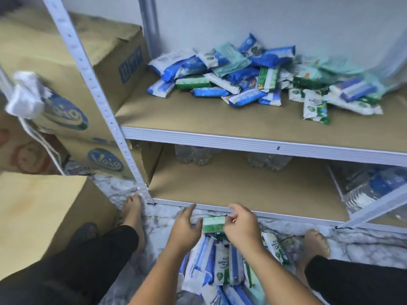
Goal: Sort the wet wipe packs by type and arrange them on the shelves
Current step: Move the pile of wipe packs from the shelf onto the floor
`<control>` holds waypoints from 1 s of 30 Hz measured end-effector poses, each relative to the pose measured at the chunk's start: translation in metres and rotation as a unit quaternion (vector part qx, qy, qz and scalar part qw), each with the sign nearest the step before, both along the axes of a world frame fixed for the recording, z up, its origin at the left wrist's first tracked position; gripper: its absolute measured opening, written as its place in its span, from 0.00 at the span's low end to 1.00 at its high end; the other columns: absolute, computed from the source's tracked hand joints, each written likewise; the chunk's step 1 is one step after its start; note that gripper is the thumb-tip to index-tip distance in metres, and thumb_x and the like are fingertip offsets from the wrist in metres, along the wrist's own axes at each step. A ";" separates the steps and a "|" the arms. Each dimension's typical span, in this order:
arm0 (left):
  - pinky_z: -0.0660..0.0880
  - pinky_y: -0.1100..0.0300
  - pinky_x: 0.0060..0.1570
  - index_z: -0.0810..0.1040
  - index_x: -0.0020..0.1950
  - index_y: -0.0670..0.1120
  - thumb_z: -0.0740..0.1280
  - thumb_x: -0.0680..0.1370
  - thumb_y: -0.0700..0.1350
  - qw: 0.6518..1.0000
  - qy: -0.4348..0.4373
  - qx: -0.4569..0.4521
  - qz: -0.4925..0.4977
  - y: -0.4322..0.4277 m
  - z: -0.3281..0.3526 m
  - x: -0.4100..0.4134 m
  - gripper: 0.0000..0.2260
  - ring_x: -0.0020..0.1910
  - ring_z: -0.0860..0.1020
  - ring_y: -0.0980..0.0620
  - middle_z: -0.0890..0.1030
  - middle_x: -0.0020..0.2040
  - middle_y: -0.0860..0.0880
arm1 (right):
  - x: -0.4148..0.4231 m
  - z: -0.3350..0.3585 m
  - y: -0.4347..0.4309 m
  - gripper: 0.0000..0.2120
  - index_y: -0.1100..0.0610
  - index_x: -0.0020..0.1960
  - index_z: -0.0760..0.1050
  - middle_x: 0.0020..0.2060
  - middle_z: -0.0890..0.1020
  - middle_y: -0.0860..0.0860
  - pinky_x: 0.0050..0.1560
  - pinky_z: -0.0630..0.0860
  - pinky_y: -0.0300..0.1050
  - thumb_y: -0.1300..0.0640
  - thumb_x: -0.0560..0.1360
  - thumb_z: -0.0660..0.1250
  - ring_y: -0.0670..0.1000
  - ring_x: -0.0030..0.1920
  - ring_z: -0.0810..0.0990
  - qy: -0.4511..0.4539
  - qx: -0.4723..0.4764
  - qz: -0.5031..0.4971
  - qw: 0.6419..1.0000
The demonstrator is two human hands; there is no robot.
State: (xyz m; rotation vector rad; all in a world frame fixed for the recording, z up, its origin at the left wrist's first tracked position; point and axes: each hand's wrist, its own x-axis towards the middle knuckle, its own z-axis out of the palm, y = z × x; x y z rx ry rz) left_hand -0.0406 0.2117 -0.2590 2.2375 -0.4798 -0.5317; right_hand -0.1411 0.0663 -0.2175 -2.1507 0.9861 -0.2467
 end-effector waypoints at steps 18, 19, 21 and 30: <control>0.69 0.56 0.66 0.75 0.66 0.48 0.63 0.72 0.38 0.920 -0.362 -0.126 -0.075 -0.061 0.215 0.124 0.22 0.64 0.72 0.49 0.76 0.64 0.50 | 0.122 0.183 -0.112 0.23 0.56 0.69 0.75 0.67 0.76 0.52 0.70 0.67 0.52 0.55 0.75 0.67 0.57 0.68 0.71 -0.049 -0.236 0.067 0.968; 0.69 0.54 0.66 0.74 0.68 0.48 0.63 0.72 0.40 0.926 -0.354 -0.114 -0.072 -0.068 0.215 0.132 0.23 0.65 0.71 0.49 0.75 0.65 0.49 | 0.127 0.182 -0.120 0.24 0.55 0.71 0.72 0.70 0.73 0.52 0.72 0.64 0.52 0.53 0.76 0.66 0.57 0.70 0.68 -0.023 -0.254 0.067 0.965; 0.69 0.54 0.68 0.71 0.72 0.48 0.62 0.72 0.44 0.937 -0.332 -0.087 -0.069 -0.084 0.216 0.149 0.26 0.69 0.70 0.48 0.73 0.70 0.48 | 0.136 0.181 -0.131 0.27 0.52 0.75 0.67 0.75 0.67 0.50 0.72 0.60 0.56 0.48 0.77 0.64 0.56 0.74 0.62 0.020 -0.289 0.059 0.955; 0.53 0.44 0.76 0.52 0.81 0.54 0.58 0.79 0.60 0.930 -0.337 0.110 -0.092 -0.152 0.213 0.200 0.33 0.79 0.53 0.41 0.56 0.80 0.45 | 0.176 0.169 -0.161 0.26 0.41 0.74 0.65 0.77 0.60 0.46 0.72 0.57 0.64 0.36 0.78 0.54 0.57 0.75 0.55 0.029 -0.309 0.093 0.946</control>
